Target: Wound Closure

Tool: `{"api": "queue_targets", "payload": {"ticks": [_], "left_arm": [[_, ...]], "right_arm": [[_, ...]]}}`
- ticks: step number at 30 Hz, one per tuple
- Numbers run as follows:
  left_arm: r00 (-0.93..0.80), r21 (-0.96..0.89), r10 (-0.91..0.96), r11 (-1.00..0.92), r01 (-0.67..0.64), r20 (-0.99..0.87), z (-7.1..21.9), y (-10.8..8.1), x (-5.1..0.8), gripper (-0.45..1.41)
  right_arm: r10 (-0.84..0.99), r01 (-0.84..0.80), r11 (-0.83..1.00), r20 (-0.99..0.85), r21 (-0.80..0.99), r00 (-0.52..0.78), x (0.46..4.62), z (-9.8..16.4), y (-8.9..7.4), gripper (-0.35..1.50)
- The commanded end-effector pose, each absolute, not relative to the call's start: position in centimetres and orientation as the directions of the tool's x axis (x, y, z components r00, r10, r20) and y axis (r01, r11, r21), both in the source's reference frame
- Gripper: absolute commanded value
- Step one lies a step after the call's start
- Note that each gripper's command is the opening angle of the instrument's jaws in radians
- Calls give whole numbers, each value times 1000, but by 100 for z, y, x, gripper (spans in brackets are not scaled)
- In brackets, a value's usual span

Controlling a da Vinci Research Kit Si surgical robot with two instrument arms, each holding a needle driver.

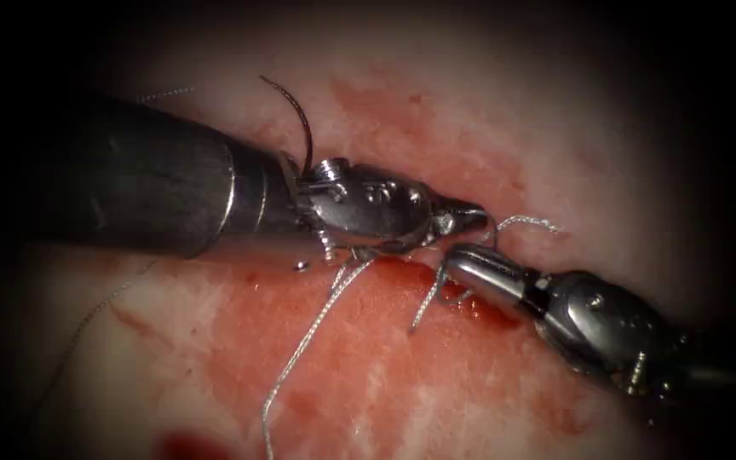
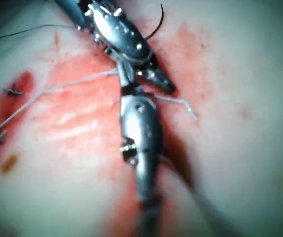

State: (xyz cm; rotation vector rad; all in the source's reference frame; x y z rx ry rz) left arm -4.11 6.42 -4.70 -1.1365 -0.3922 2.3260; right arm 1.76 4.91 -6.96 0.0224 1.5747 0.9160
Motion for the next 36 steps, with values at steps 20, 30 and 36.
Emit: {"api": "queue_targets", "payload": {"ticks": [20,30,36], "left_arm": [[-544,-393,527,-850,-351,-653,-554,636,-356,-33],[-582,-354,533,-845,-400,-615,-556,618,-333,-35],[-678,-180,455,-881,-437,-578,-545,617,-325,-35]], "right_arm": [[492,-532,742,-871,408,19,199,-673,505,34],[503,-476,771,-863,424,47,193,-702,506,68],[573,-451,759,-811,469,121,189,-727,507,143]]}}
